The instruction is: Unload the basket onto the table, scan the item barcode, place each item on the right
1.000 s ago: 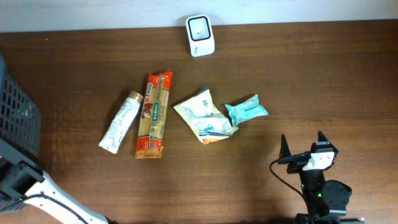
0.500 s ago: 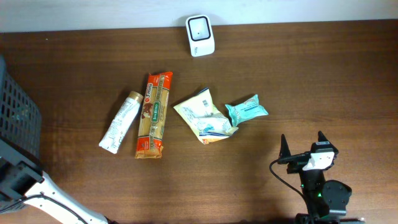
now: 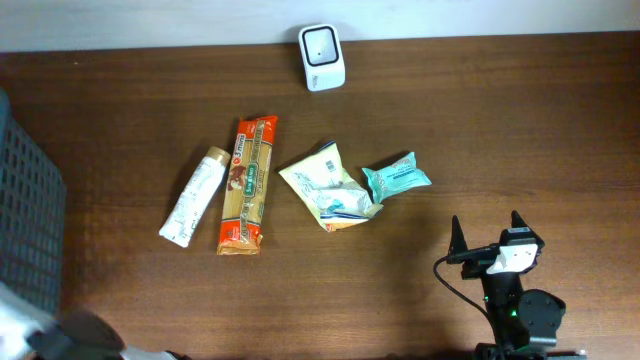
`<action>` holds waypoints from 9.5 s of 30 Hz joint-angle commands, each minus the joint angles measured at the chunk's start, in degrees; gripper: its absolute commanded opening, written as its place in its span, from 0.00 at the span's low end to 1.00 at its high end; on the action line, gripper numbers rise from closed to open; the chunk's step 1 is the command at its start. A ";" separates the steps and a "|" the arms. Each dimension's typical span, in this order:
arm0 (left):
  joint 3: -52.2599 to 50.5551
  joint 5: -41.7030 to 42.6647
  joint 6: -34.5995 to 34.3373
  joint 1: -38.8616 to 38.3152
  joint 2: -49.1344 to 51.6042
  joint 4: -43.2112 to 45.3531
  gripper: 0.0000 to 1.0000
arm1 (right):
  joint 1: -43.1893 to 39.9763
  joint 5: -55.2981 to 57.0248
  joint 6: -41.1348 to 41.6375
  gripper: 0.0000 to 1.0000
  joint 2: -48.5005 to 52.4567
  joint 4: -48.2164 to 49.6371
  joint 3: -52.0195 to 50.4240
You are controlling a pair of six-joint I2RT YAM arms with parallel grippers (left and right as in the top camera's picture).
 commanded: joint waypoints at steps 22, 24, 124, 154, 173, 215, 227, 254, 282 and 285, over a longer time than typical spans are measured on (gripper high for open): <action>-19.43 -8.26 3.26 -57.61 14.38 -7.19 0.72 | -0.42 0.50 0.20 0.99 -0.28 -0.20 -0.42; -14.05 -8.24 3.21 -53.37 11.06 -9.73 0.73 | -0.42 0.52 0.22 0.99 -0.28 -0.20 -0.42; 32.17 -4.83 11.39 -37.75 20.61 -29.66 0.99 | -0.39 -0.17 0.26 0.99 -0.28 -0.20 -0.42; 32.15 -4.11 13.38 -22.60 19.98 -32.65 0.99 | -0.42 -10.32 -15.89 0.98 78.47 -56.98 71.69; 32.15 -4.13 13.38 -22.60 19.98 -32.68 0.99 | -0.24 -15.96 -17.75 0.56 109.74 -57.83 70.82; 32.15 -4.11 13.38 -22.64 19.98 -32.68 0.99 | 3.82 -80.02 -2.10 0.04 104.65 -55.67 99.34; 32.15 -4.13 13.38 -22.64 19.98 -32.68 0.99 | 13.49 -73.22 45.20 0.04 104.69 4.37 100.43; 32.15 -4.13 13.38 -22.64 19.98 -32.68 0.99 | 35.54 41.13 -30.38 0.04 135.67 -7.13 126.68; 32.15 -4.11 13.38 -22.64 19.98 -32.68 0.99 | 32.61 13.53 -7.48 0.04 118.99 -37.16 126.68; 32.15 -4.13 13.38 -22.60 19.98 -32.68 0.99 | 26.84 5.57 4.04 0.04 109.46 -56.04 126.68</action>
